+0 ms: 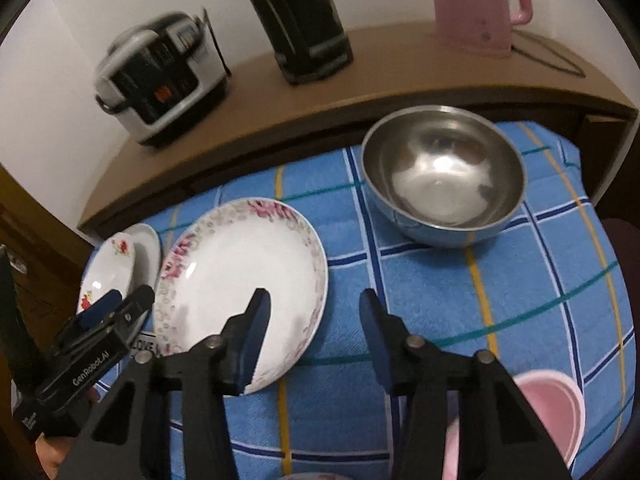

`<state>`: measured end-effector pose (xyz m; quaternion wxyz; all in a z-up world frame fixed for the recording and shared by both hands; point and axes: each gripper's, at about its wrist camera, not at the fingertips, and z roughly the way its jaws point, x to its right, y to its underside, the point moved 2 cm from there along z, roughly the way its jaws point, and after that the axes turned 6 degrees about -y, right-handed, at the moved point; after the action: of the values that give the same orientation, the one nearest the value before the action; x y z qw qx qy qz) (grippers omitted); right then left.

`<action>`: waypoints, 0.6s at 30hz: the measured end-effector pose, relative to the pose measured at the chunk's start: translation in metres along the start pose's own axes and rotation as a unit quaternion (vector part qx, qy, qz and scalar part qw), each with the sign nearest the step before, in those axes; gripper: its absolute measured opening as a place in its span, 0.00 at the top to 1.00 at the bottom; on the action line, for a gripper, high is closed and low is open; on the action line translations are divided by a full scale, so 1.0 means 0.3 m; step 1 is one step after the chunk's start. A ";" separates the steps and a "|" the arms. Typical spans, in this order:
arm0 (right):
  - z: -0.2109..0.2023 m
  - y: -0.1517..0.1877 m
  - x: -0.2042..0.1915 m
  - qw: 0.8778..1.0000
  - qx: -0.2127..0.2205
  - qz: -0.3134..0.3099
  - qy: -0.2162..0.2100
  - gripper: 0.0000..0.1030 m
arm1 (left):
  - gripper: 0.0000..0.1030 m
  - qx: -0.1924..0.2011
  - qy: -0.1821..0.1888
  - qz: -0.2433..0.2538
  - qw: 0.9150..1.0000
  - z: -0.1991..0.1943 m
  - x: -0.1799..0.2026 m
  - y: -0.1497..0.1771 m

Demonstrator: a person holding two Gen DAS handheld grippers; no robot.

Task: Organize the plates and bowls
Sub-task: 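Move the left tool to the pink-rimmed floral plate, then grip the rim of the pink-rimmed plate with the left tool and lift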

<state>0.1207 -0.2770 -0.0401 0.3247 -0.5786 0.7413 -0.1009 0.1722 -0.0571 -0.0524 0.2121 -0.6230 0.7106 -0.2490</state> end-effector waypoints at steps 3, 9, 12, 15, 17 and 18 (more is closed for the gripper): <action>0.038 -0.018 0.014 1.000 -0.017 0.004 0.009 0.55 | 0.32 -0.002 0.001 0.003 1.000 0.025 0.012 -0.009; 0.097 -0.039 0.054 0.999 -0.047 0.023 0.006 0.61 | 0.32 -0.005 0.001 0.008 1.000 0.064 0.037 -0.015; 0.126 -0.039 0.064 0.998 -0.063 0.030 -0.002 0.63 | 0.32 -0.006 0.004 0.006 1.000 0.079 0.039 -0.016; 0.138 -0.035 0.064 0.997 -0.071 0.030 -0.008 0.67 | 0.32 -0.014 0.014 0.001 1.000 0.098 0.040 -0.013; 0.150 -0.032 0.067 0.996 -0.079 0.032 -0.011 0.72 | 0.32 -0.015 0.017 0.004 1.000 0.105 0.046 -0.012; 0.155 -0.032 0.068 0.996 -0.081 0.031 -0.012 0.74 | 0.32 -0.016 0.016 0.005 1.000 0.110 0.049 -0.011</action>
<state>0.1537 -0.2881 -0.0782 0.2884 -0.5807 0.7610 -0.0236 0.1928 -0.0751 -0.0762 0.1922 -0.6186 0.7208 -0.2466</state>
